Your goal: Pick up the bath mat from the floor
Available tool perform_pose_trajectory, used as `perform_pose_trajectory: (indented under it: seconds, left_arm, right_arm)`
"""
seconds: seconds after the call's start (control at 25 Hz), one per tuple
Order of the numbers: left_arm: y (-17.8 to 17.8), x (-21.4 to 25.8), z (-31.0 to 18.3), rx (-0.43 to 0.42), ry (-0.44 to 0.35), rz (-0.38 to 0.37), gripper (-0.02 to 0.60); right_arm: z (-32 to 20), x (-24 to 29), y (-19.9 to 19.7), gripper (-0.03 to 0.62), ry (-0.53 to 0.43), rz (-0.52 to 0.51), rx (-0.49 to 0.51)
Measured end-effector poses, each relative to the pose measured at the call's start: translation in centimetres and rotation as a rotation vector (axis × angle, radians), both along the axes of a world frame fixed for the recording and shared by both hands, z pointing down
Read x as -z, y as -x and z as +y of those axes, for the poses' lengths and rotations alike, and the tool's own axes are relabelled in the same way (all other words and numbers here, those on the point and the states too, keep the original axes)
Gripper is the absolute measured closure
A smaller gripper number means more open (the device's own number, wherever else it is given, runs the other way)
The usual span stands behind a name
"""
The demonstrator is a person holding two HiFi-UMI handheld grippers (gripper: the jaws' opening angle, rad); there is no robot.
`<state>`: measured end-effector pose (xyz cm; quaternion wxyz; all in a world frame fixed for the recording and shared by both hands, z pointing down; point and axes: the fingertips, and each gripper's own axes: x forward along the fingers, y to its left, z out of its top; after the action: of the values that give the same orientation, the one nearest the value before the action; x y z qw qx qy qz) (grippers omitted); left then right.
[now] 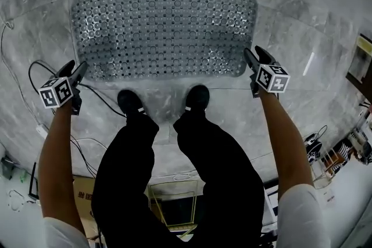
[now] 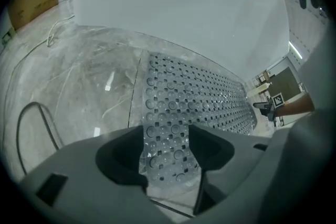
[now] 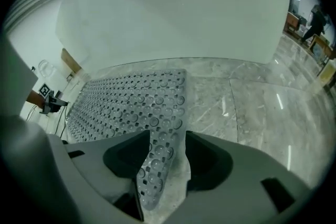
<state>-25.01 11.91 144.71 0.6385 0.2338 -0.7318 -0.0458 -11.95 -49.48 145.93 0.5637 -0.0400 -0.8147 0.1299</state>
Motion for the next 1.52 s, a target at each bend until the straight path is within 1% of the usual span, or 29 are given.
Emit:
perform_pose_trajectory:
  seconds: [0.12, 0.2, 0.28, 0.36, 0.4, 0.44, 0.52, 0.56, 0.6, 0.76, 0.84, 0.92, 1.04, 1.2, 1.24, 1.4, 1.52]
  left_arm:
    - [-0.3, -2.7, 0.3, 0.028, 0.015, 0.018, 0.308]
    - [-0.8, -4.0, 0.9, 0.027, 0.036, 0.032, 0.308]
    - [-1.3, -4.9, 0.7, 0.017, 0.031, 0.054, 0.308]
    - [-1.4, -5.3, 0.4, 0.017, 0.031, 0.064, 0.308]
    - [-1.4, -5.4, 0.4, 0.025, 0.038, 0.067, 0.323]
    - [-1.5, -5.5, 0.4, 0.037, 0.043, 0.07, 0.346]
    - [-1.5, -5.2, 1.0, 0.059, 0.055, 0.075, 0.444]
    - [-1.4, -4.9, 1.3, 0.062, 0.06, 0.071, 0.51]
    - [-1.2, -4.4, 1.3, 0.058, 0.054, 0.061, 0.546]
    - [-1.1, -0.8, 0.8, 0.024, 0.016, 0.036, 0.557]
    - [-0.9, 1.5, 0.2, 0.006, 0.011, 0.019, 0.56]
    - [-0.1, 4.4, -1.0, -0.015, -0.004, -0.019, 0.561]
    - [1.1, 9.8, -3.6, -0.006, -0.056, -0.069, 0.563]
    - [3.4, 18.6, -7.2, -0.007, -0.125, -0.131, 0.565]
    - [3.9, 21.0, -7.8, -0.021, -0.134, -0.144, 0.565]
    - [4.4, 31.3, -8.8, -0.123, -0.147, -0.177, 0.565]
    - [4.1, 39.9, -9.4, -0.135, -0.18, -0.214, 0.566]
  right_arm:
    - [-0.2, -1.9, -0.4, 0.365, 0.022, 0.024, -0.009]
    - [0.4, -3.1, -0.8, 0.365, 0.049, 0.037, 0.009]
    - [1.1, -4.1, -1.5, 0.37, 0.081, 0.062, 0.032]
    - [1.5, -4.6, -2.0, 0.4, 0.117, 0.085, 0.026]
    - [1.5, -4.6, -2.1, 0.44, 0.131, 0.09, 0.009]
    - [1.4, -4.5, -2.1, 0.459, 0.139, 0.093, -0.011]
    - [1.1, -4.2, -1.8, 0.539, 0.145, 0.097, -0.033]
    - [1.2, -3.9, -1.6, 0.541, 0.151, 0.098, -0.032]
    - [1.5, -3.4, -1.4, 0.543, 0.16, 0.097, -0.028]
    - [3.4, 0.1, -0.6, 0.548, 0.171, 0.066, -0.023]
    - [4.3, 2.5, 0.0, 0.549, 0.169, 0.033, -0.034]
    - [5.0, 5.3, 0.6, 0.549, 0.169, 0.005, -0.058]
    - [6.4, 10.2, 1.5, 0.551, 0.184, -0.019, -0.06]
    - [8.6, 18.1, 3.6, 0.553, 0.213, -0.062, -0.004]
    - [9.1, 20.3, 4.2, 0.553, 0.22, -0.072, 0.014]
    - [10.7, 30.4, 5.5, 0.551, 0.226, -0.116, 0.103]
    - [10.9, 39.1, 6.0, 0.552, 0.248, -0.184, 0.147]
